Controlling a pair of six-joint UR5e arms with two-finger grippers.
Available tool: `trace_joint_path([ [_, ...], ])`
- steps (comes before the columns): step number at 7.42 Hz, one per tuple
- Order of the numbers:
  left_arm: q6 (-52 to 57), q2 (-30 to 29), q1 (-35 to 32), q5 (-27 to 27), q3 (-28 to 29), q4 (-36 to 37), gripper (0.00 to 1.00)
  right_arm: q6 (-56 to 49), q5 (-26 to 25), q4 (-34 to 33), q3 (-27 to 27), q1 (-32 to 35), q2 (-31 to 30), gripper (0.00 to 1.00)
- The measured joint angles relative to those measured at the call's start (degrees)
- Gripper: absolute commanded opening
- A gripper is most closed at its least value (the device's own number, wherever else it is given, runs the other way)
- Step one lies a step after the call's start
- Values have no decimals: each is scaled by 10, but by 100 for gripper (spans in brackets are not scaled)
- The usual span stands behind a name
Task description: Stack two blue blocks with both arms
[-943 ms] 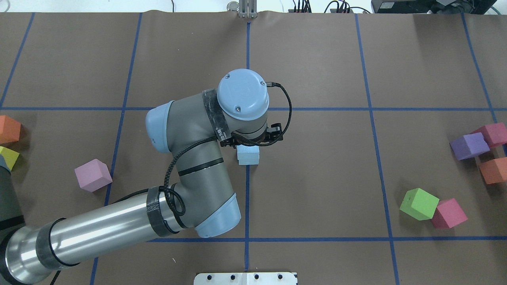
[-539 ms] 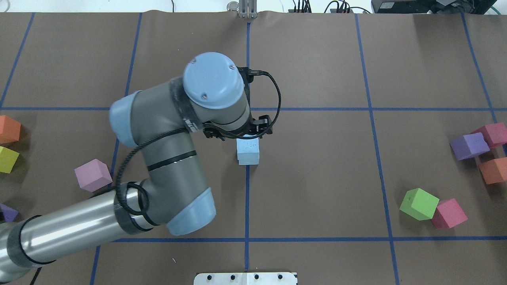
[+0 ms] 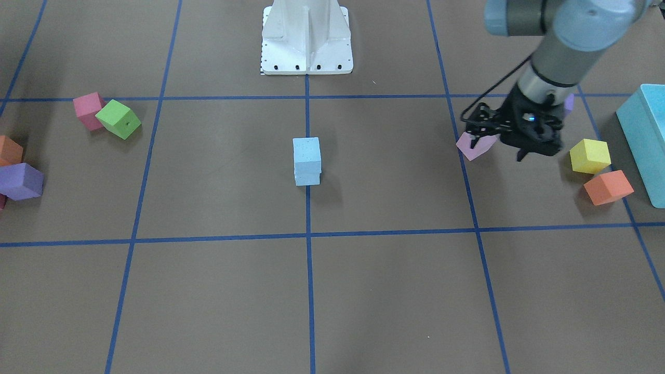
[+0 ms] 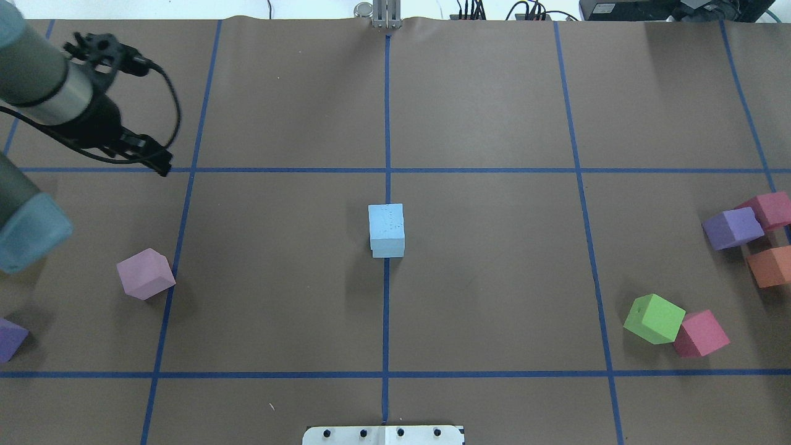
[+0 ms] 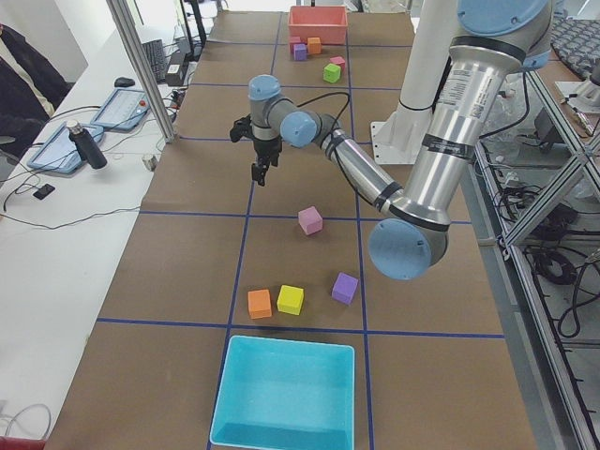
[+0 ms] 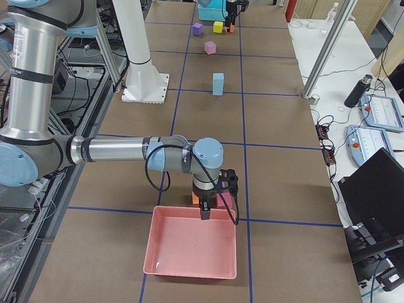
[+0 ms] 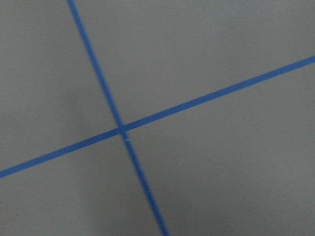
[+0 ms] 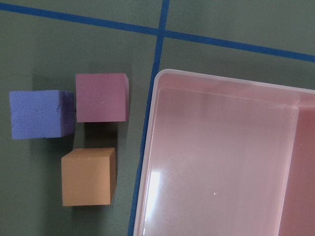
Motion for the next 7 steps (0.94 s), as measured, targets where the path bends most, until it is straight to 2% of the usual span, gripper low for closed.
trace_joint_path([
  [1, 113, 40, -73, -27, 28, 0, 98, 0, 0, 0, 0, 0, 0, 100],
  [3, 319, 76, -195, -46, 127, -1, 98, 0, 0, 0, 0, 0, -1, 100],
  [5, 398, 91, -277, -46, 214, -10, 98, 0, 0, 0, 0, 0, -1, 100],
  [7, 408, 103, -311, -49, 217, -25, 98, 0, 0, 0, 0, 0, -1, 100],
])
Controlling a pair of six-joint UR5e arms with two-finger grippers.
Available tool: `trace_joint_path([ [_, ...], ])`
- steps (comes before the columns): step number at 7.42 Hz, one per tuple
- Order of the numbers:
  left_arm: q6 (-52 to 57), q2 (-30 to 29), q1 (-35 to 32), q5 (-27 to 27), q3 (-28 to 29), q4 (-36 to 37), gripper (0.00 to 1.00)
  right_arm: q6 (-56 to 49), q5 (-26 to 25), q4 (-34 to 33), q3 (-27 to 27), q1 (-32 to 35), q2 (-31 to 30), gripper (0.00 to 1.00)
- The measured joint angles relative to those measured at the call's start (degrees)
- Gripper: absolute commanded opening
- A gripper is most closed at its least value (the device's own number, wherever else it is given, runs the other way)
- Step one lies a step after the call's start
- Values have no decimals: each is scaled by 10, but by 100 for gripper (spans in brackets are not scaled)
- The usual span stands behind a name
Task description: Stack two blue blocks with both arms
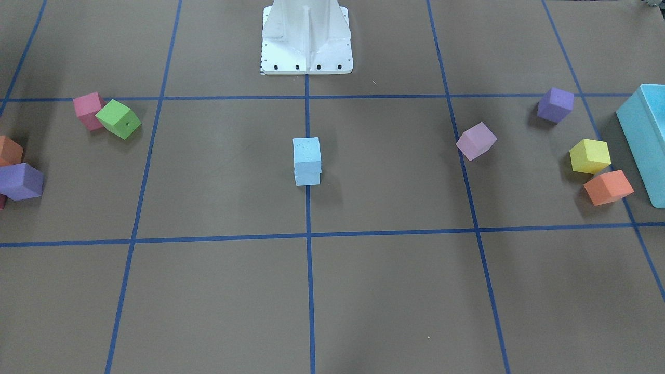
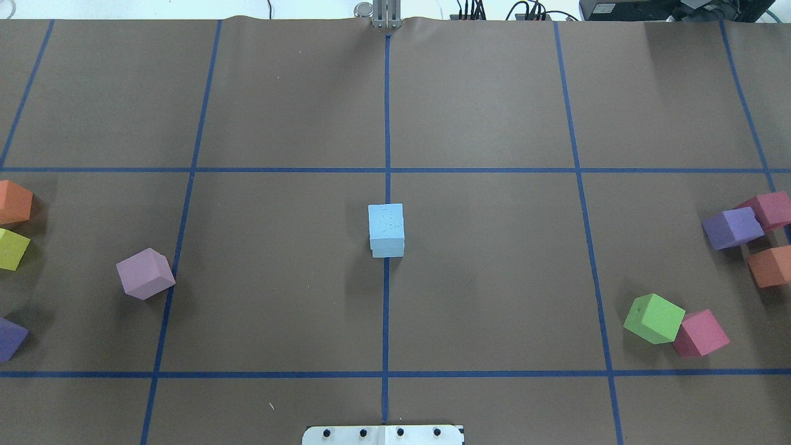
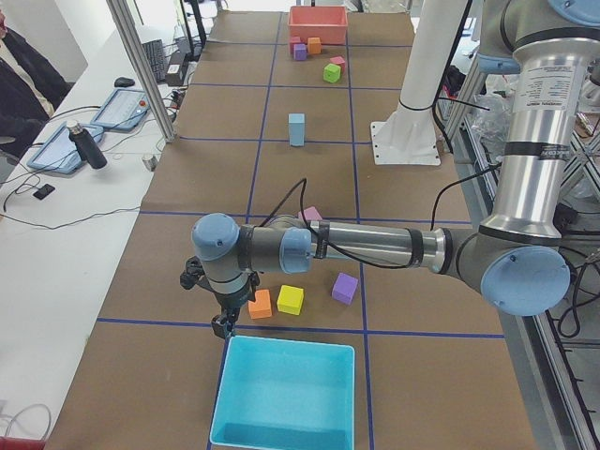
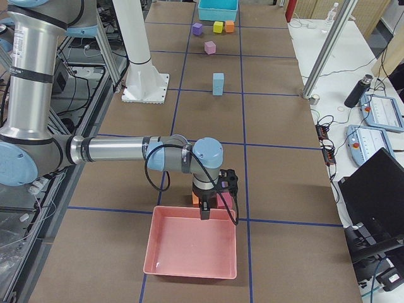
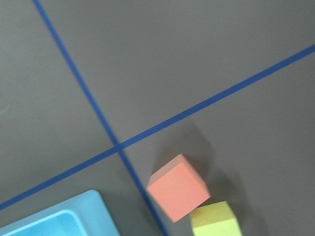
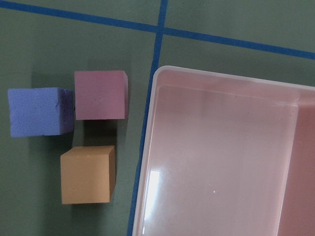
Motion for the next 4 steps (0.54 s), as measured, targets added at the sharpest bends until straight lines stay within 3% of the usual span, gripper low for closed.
trace_joint_path([
  [4, 2, 12, -5, 0, -29, -5, 98, 2, 0, 0, 1, 0, 0, 100],
])
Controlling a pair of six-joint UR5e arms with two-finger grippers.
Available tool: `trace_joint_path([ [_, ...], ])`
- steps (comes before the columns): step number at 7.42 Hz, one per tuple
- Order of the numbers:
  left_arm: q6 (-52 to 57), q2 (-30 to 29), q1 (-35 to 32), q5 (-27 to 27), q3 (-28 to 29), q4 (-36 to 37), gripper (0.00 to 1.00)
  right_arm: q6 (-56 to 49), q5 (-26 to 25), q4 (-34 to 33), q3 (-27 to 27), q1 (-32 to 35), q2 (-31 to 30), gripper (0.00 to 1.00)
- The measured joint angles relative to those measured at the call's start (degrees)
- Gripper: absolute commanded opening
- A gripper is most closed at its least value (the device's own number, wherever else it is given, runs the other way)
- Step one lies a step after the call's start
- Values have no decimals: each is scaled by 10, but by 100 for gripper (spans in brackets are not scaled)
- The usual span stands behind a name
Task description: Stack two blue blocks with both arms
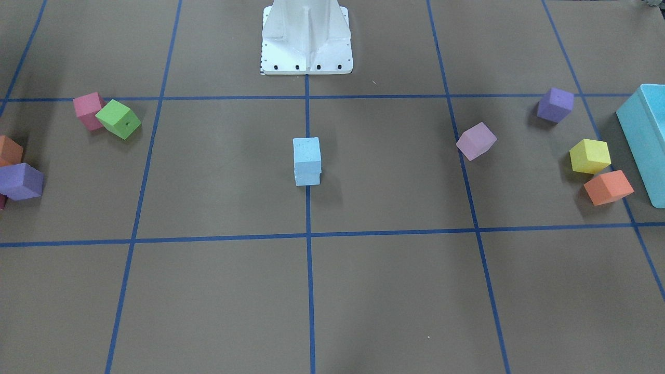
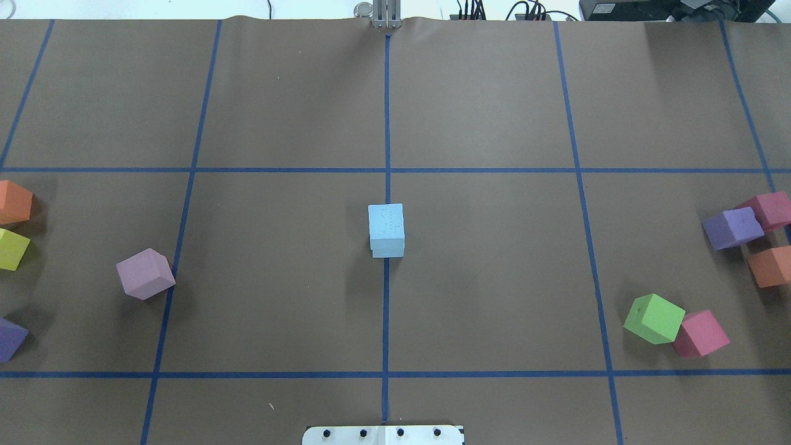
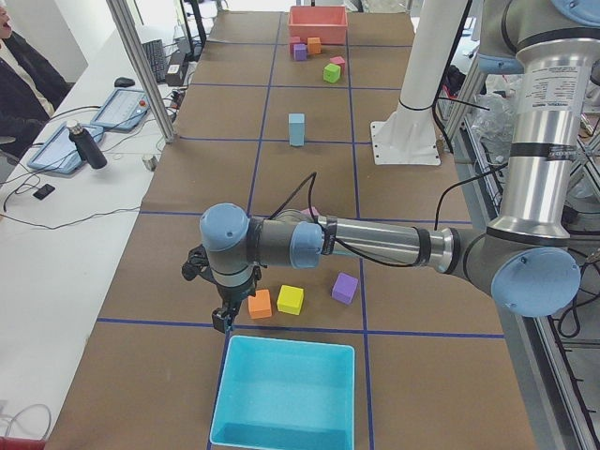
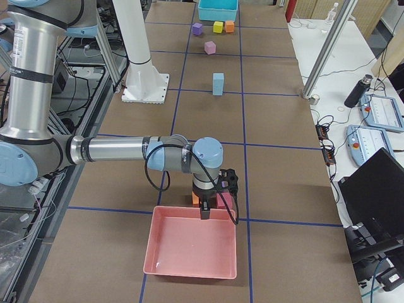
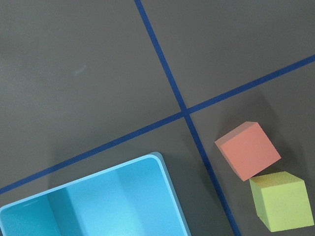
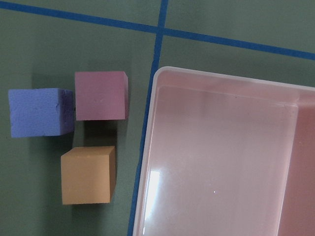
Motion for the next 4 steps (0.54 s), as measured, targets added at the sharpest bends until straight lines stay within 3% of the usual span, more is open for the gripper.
trace_joint_path([
  [4, -3, 6, 0, 0, 0, 0, 98, 1, 0, 0, -1, 0, 0, 100],
])
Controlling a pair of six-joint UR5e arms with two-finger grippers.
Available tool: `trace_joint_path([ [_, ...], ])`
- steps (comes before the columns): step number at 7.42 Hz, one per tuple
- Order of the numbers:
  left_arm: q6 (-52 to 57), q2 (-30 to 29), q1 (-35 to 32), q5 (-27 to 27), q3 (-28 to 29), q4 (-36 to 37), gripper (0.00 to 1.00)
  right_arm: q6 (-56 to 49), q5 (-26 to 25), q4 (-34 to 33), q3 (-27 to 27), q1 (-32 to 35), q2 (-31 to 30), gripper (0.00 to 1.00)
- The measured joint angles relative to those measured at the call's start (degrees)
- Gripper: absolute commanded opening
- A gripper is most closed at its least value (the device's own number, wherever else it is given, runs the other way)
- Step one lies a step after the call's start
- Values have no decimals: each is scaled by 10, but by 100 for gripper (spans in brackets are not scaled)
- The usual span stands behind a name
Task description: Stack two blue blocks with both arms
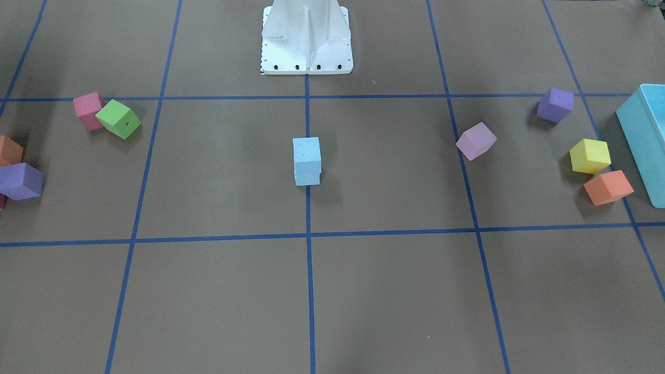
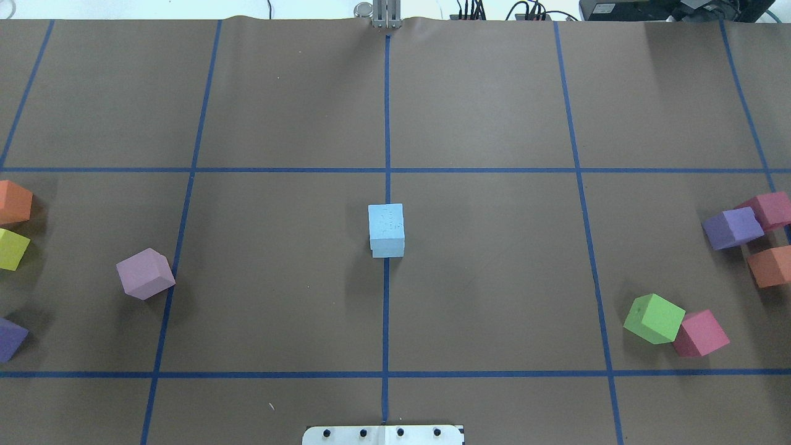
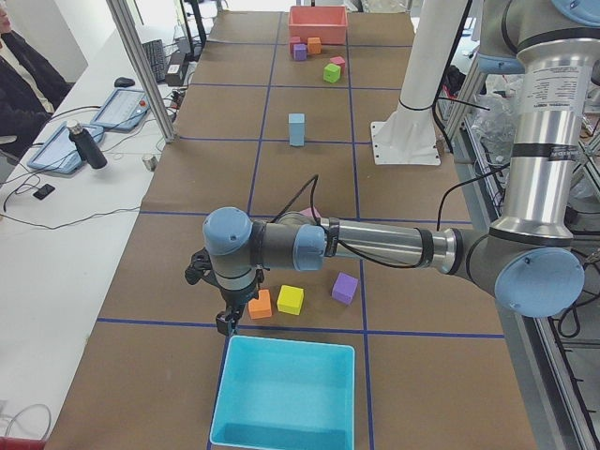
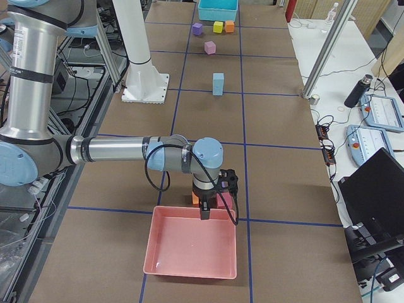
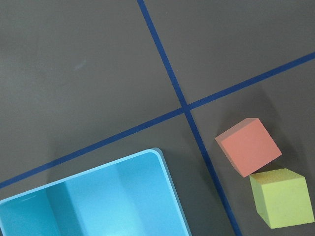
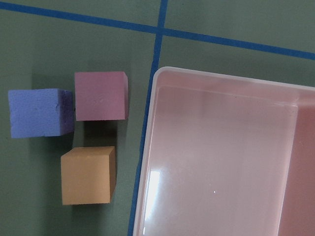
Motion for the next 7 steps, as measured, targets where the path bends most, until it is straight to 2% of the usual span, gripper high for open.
trace_joint_path([
  [7, 1, 7, 1, -1, 2, -1, 98, 1, 0, 0, 0, 0, 0, 100],
])
